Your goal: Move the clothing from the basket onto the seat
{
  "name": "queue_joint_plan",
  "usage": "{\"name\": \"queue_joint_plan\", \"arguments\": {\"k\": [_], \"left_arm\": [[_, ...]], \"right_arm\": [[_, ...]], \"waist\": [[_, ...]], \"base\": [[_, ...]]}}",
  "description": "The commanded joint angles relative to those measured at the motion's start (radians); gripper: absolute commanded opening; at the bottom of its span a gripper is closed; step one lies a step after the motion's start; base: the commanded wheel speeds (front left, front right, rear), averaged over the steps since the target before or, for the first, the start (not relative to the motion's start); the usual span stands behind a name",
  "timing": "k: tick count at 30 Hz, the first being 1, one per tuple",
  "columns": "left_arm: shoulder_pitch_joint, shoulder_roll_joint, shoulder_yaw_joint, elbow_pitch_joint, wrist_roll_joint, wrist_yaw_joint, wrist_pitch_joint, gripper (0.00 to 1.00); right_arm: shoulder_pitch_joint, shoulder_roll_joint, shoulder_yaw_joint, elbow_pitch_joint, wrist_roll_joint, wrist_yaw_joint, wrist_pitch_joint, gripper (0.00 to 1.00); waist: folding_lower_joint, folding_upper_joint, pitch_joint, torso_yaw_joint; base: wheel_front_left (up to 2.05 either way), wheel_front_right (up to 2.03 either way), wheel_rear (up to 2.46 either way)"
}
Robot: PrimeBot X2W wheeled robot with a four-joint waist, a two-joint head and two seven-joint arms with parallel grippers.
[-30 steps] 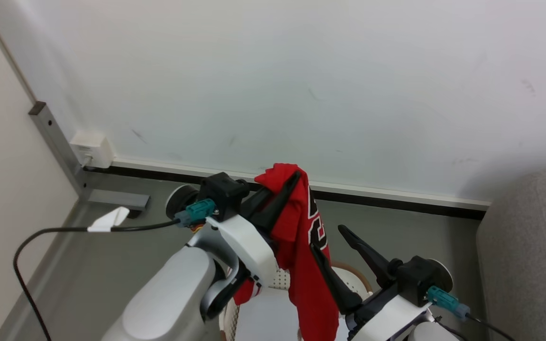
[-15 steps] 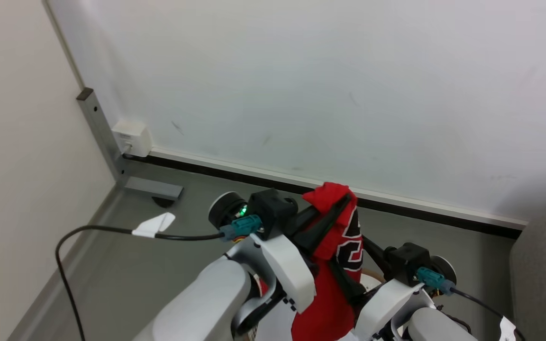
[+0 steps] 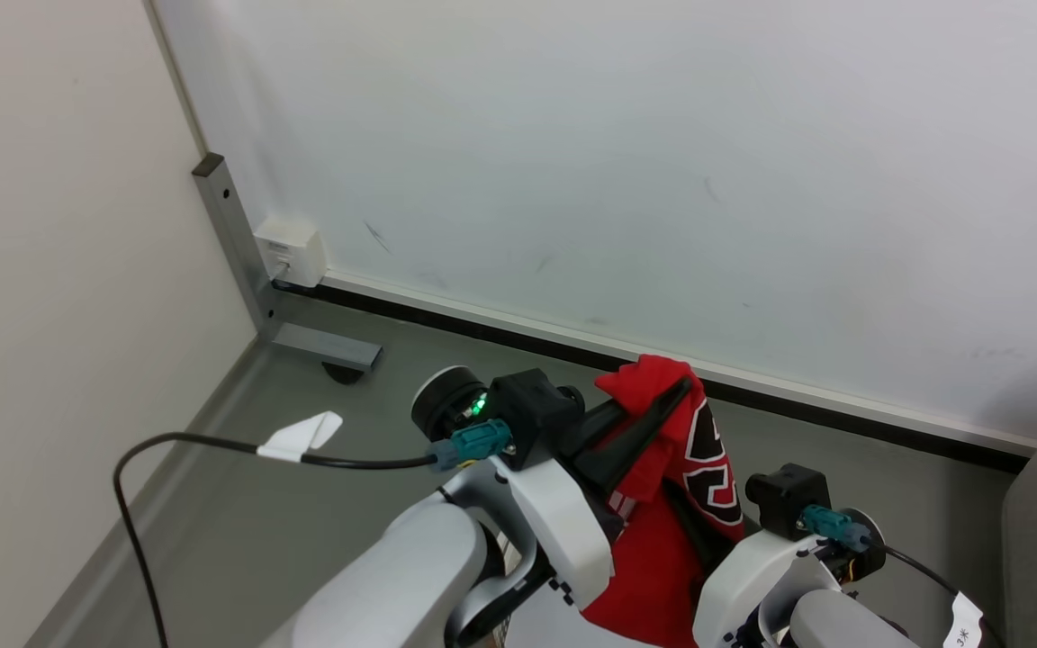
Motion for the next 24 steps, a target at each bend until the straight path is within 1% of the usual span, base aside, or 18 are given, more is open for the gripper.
{"name": "queue_joint_plan", "arguments": {"k": [1,9,16,17,18,19,24], "left_arm": [[0.009,0.009,0.004,-0.007,-0.005,0.004,0.004,0.0],[0.023,0.028,0.015,0.007,-0.018,0.022,-0.001,0.0],[0.061,0.05,0.02,0.039,-0.034,0.034,-0.014,0.0],[0.067,0.055,0.021,0.043,-0.035,0.037,-0.015,0.18],[0.072,0.058,0.021,0.045,-0.035,0.039,-0.017,0.55],[0.076,0.061,0.023,0.046,-0.036,0.042,-0.019,1.0],[0.093,0.067,0.02,0.044,-0.04,0.043,-0.022,1.0]], "right_arm": [[-0.012,0.0,-0.003,0.004,0.013,-0.002,0.001,0.0],[-0.018,-0.006,-0.041,-0.031,0.01,-0.002,0.001,0.0],[0.004,-0.029,-0.1,-0.088,-0.006,-0.002,0.0,0.0],[0.009,-0.032,-0.107,-0.097,-0.007,-0.002,0.0,0.0],[0.013,-0.038,-0.117,-0.107,-0.01,-0.002,0.0,0.0],[0.017,-0.043,-0.127,-0.119,-0.013,-0.002,0.0,0.0],[0.031,-0.072,-0.175,-0.163,-0.035,-0.002,0.0,0.0]], "waist": [[-0.0001,0.0,0.002,0.0],[-0.0001,0.0,0.009,-0.016],[-0.0001,0.0,0.014,-0.064],[-0.0001,0.0,0.015,-0.073],[-0.0001,0.0,0.015,-0.081],[-0.0001,0.0,0.016,-0.091],[-0.0001,0.0,0.021,-0.128]], "base": [[0.0,0.0,0.0],[0.0,0.0,0.0],[0.0,0.0,0.0],[0.0,0.0,0.0],[0.0,0.0,0.0],[0.0,0.0,0.0],[0.0,0.0,0.0]]}}
